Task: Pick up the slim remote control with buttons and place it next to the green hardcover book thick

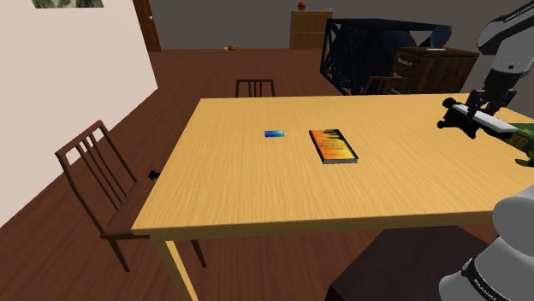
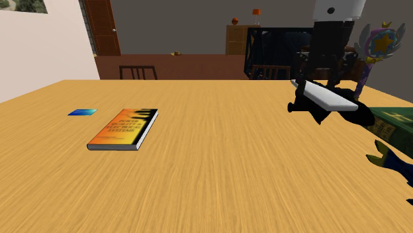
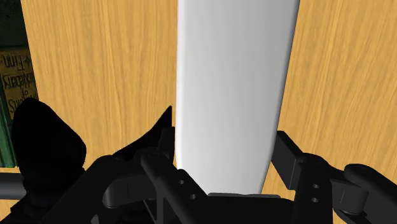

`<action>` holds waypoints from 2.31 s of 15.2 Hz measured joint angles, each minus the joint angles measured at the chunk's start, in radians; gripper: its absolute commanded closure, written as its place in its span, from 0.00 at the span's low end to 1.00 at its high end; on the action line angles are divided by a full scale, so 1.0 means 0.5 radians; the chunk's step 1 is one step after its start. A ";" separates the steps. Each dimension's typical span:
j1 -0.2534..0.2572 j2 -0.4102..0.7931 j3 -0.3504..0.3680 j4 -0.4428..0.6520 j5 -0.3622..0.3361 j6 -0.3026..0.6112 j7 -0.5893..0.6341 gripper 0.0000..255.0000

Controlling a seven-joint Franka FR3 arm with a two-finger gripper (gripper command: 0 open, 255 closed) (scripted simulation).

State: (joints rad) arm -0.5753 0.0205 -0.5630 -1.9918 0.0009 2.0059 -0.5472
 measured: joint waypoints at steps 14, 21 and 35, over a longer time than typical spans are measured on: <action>-0.054 0.185 -0.030 -0.165 0.121 0.321 -0.149 1.00; -0.074 0.291 -0.018 -0.233 0.204 0.492 -0.208 1.00; -0.075 0.325 -0.010 -0.251 0.226 0.523 -0.220 0.00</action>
State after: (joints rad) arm -0.6125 0.1832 -0.5678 -2.1176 0.1138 2.2673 -0.6571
